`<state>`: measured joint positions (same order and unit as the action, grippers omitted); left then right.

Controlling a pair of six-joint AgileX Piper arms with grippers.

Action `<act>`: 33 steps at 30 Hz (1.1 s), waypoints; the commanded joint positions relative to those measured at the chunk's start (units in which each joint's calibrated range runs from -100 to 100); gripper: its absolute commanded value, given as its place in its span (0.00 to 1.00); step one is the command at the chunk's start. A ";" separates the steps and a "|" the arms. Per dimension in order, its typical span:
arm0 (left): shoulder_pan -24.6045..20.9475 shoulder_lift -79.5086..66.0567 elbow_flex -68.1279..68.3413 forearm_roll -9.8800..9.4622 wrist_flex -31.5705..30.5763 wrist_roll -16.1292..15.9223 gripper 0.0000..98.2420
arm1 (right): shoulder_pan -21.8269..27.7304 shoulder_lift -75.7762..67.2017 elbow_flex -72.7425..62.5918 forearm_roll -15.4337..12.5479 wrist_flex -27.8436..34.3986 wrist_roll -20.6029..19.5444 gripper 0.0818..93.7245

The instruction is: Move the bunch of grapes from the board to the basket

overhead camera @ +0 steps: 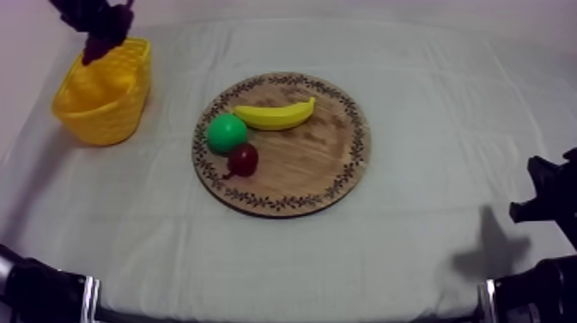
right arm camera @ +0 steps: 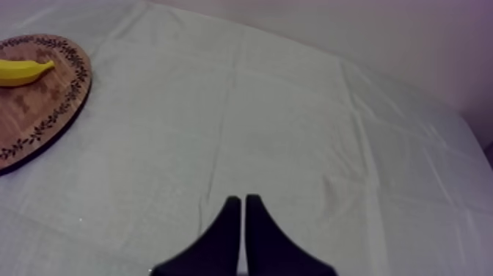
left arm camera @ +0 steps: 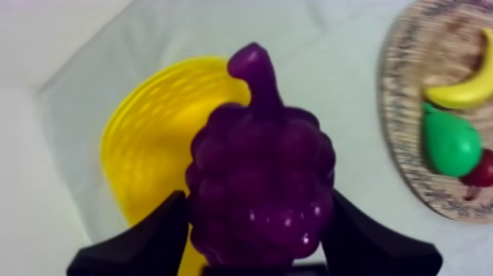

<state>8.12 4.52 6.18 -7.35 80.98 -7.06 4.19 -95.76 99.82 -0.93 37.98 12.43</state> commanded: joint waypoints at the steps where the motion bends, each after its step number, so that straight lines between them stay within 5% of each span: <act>1: -3.58 -0.20 0.09 -0.14 0.00 0.01 0.57 | 0.02 0.00 -0.04 -0.02 0.00 0.00 0.00; 14: -6.14 0.70 -0.24 -0.56 -0.23 0.77 0.57 | 0.02 0.00 -0.04 -0.02 0.00 0.00 0.00; 33: -5.38 12.89 0.45 1.24 -6.32 2.86 0.57 | 0.02 0.00 -0.04 -0.02 0.00 0.00 0.00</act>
<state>2.81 16.47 6.73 -6.22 74.80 -4.23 4.19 -95.76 99.82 -0.93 37.98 12.43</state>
